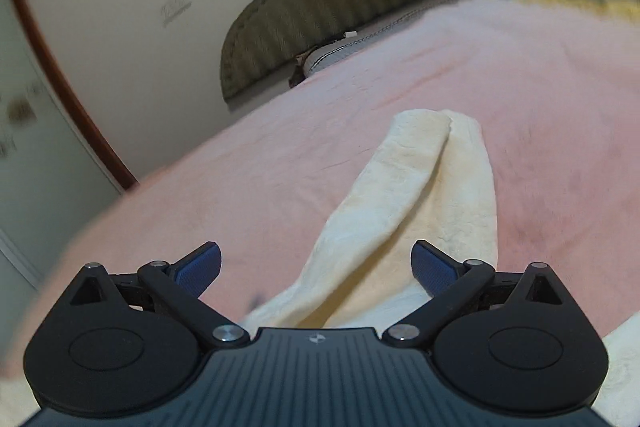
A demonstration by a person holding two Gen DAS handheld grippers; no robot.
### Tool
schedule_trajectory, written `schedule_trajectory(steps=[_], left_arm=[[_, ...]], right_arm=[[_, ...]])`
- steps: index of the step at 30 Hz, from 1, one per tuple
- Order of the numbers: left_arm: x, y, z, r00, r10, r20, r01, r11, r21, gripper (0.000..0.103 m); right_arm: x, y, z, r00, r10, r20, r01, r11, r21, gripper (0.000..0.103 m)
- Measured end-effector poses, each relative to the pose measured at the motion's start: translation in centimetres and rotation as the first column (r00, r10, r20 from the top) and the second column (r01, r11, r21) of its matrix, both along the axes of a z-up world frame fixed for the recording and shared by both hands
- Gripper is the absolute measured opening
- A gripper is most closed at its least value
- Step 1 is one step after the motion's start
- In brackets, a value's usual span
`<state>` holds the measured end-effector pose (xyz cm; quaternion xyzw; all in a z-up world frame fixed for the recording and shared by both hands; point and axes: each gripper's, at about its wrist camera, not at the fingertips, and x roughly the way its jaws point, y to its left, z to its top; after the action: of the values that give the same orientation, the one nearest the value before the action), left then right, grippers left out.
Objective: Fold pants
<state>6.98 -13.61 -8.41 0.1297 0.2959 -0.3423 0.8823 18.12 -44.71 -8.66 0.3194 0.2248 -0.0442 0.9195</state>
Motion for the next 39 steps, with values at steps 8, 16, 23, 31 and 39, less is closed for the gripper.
schedule_trajectory(steps=[8, 16, 23, 31, 39], left_arm=[[0.0, 0.0, 0.0, 1.000, 0.000, -0.003, 0.000, 1.000, 0.002, 0.103], [-0.1, 0.4, 0.2, 1.000, 0.019, 0.008, -0.019, 1.000, -0.013, 0.094], [-0.7, -0.3, 1.4, 1.000, 0.009, 0.013, -0.009, 1.000, 0.008, 0.071], [0.8, -0.8, 2.5, 0.999, 0.008, -0.050, -0.012, 0.997, -0.080, 0.022], [-0.6, -0.7, 3.8, 0.999, -0.003, 0.046, 0.008, 0.994, -0.106, 0.009]], right_arm=[[1.2, -4.7, -1.6, 0.997, -0.054, 0.051, 0.039, 0.964, 0.262, 0.060], [2.5, -8.2, -3.4, 0.989, -0.149, -0.009, 0.140, 0.908, 0.395, 0.007], [-2.9, -8.2, -0.6, 0.973, -0.185, 0.136, 0.125, 0.923, 0.364, 0.006], [-9.1, -9.0, 5.8, 0.940, -0.189, 0.285, 0.108, 0.955, 0.276, 0.006], [-11.2, -9.8, 7.5, 0.945, -0.185, 0.269, 0.131, 0.970, 0.206, 0.006]])
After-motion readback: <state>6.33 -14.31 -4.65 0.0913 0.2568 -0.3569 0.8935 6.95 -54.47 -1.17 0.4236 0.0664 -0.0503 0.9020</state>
